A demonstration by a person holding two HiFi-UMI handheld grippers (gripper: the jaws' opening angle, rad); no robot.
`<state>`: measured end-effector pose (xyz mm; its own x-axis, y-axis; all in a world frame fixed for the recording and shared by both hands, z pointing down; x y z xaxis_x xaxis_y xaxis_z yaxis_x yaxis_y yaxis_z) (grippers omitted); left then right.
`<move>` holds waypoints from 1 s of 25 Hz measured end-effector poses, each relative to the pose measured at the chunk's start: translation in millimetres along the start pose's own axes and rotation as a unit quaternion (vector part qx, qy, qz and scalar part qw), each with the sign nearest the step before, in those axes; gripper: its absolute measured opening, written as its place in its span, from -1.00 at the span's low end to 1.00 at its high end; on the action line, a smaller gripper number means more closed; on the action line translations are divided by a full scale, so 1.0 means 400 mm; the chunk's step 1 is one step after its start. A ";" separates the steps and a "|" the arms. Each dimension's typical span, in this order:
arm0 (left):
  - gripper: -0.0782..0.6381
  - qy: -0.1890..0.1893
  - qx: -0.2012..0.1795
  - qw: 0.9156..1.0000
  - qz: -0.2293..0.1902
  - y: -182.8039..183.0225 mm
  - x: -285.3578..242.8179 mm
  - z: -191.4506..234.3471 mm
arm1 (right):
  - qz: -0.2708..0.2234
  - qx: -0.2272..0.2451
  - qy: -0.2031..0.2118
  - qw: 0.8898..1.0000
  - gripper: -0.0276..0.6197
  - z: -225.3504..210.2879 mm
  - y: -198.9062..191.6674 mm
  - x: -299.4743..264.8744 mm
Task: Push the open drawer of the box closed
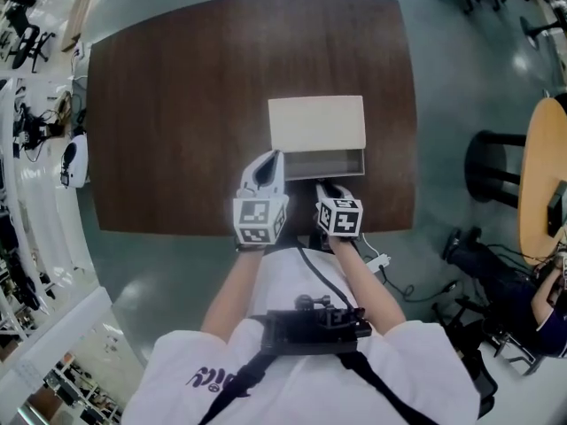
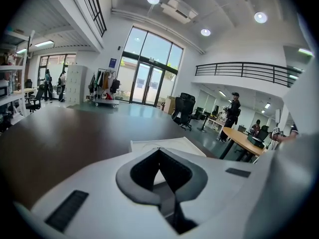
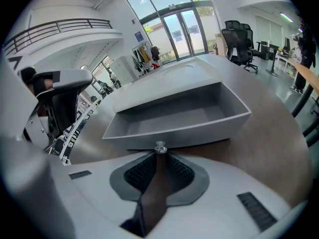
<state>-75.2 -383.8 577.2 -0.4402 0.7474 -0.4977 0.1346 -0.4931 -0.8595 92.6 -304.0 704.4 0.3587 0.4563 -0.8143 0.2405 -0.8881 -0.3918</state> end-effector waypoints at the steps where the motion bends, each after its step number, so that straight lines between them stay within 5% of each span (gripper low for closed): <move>1: -0.75 0.001 -0.002 1.000 -0.001 0.004 -0.001 0.002 | -0.001 0.000 0.001 1.000 -0.71 0.005 0.011 -0.007; 16: -0.75 -0.002 -0.021 1.000 -0.010 0.010 0.007 -0.037 | -0.029 0.015 0.013 0.999 -0.71 0.027 0.151 -0.093; 25: -0.75 0.001 -0.027 0.999 -0.028 0.015 0.056 -0.022 | -0.058 0.037 0.007 0.998 -0.71 0.053 0.143 -0.080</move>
<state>-76.4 -366.1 559.7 -0.4462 0.7738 -0.4496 0.1573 -0.4268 -0.8906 75.7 -370.7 699.1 0.3449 0.5565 -0.7559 0.2136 -0.8307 -0.5141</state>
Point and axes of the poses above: the fingertips, and each gripper's own axes: x backward along the fingers, z to its left, y out of its top, the point moved 7 cm from there along x, backward along the fingers, and after that the axes turned 6 degrees about -x, right-handed, at the moved point
